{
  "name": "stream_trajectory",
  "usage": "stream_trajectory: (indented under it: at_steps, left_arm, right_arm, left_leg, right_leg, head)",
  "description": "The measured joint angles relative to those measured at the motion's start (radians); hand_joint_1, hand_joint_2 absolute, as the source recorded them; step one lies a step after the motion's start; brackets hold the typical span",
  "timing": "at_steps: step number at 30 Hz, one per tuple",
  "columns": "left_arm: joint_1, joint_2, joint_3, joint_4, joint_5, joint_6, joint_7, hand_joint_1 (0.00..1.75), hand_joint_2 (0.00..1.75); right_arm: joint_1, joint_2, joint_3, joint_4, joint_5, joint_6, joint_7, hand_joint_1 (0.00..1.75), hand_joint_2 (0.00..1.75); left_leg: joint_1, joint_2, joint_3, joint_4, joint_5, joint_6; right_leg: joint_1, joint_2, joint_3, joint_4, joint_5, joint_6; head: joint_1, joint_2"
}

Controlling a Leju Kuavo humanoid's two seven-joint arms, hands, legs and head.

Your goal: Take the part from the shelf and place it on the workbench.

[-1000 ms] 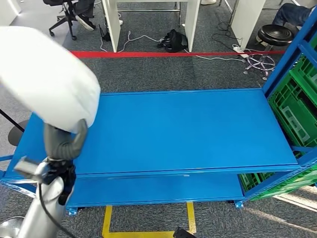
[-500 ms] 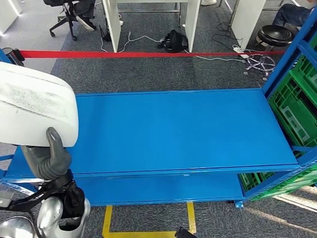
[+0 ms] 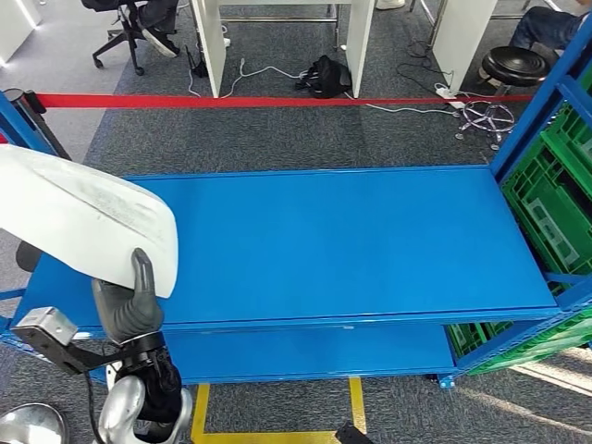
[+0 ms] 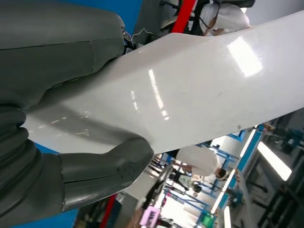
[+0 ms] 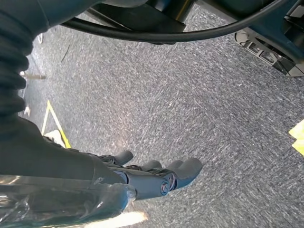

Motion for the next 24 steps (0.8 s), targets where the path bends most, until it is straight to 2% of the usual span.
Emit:
stream_trajectory:
  at_steps: [6,11,21,24]
  left_arm:
    - [-0.016,0.014,-0.041,0.019,-0.081,0.023,-0.033,1.69,1.75]
    - [-0.061,0.056,-0.095,0.018,-0.157,-0.022,-0.042,1.69,1.75]
    - [-0.086,0.1,-0.126,0.018,-0.166,-0.031,-0.043,1.69,1.75]
    - [-0.088,0.107,-0.126,0.012,-0.169,-0.072,-0.06,1.69,1.75]
  right_arm:
    - [0.001,0.0,-0.011,0.0,0.001,0.004,-0.005,0.0,1.75]
    - [0.0,0.0,-0.011,0.0,0.01,0.017,-0.01,0.0,1.75]
    - [0.0,0.0,-0.011,0.0,0.01,0.023,-0.01,0.0,1.75]
    - [0.0,0.0,-0.011,0.0,0.013,0.025,-0.012,0.0,1.75]
  left_leg:
    - [0.0,0.0,0.0,0.0,0.0,0.0]
    - [0.0,0.0,0.0,0.0,0.0,0.0]
    - [0.0,0.0,0.0,0.0,0.0,0.0]
    - [0.0,0.0,0.0,0.0,0.0,0.0]
  right_leg:
    - [0.0,0.0,0.0,0.0,0.0,0.0]
    - [0.0,0.0,0.0,0.0,0.0,0.0]
    - [0.0,0.0,0.0,0.0,0.0,0.0]
    - [0.0,0.0,0.0,0.0,0.0,0.0]
  head:
    - [0.0,0.0]
    - [0.0,0.0]
    - [0.0,0.0]
    - [0.0,0.0]
